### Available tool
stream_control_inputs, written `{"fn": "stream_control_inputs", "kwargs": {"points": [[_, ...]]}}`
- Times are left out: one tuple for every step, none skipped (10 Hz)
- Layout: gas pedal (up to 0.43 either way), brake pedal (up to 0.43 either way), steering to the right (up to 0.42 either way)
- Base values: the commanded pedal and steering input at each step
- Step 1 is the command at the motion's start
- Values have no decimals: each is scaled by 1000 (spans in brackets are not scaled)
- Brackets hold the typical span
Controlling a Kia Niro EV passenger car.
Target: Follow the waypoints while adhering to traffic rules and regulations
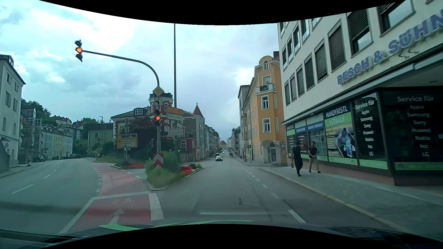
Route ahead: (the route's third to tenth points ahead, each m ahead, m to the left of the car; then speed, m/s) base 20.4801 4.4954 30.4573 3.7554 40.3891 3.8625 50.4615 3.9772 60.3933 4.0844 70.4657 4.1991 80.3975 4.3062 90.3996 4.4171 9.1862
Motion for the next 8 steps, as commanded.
{"fn": "stream_control_inputs", "kwargs": {"points": [[79, 0, -3], [79, 0, -3], [79, 0, -3], [79, 0, -3], [79, 0, -3], [39, 0, -3], [39, 0, -3], [39, 0, -3]]}}
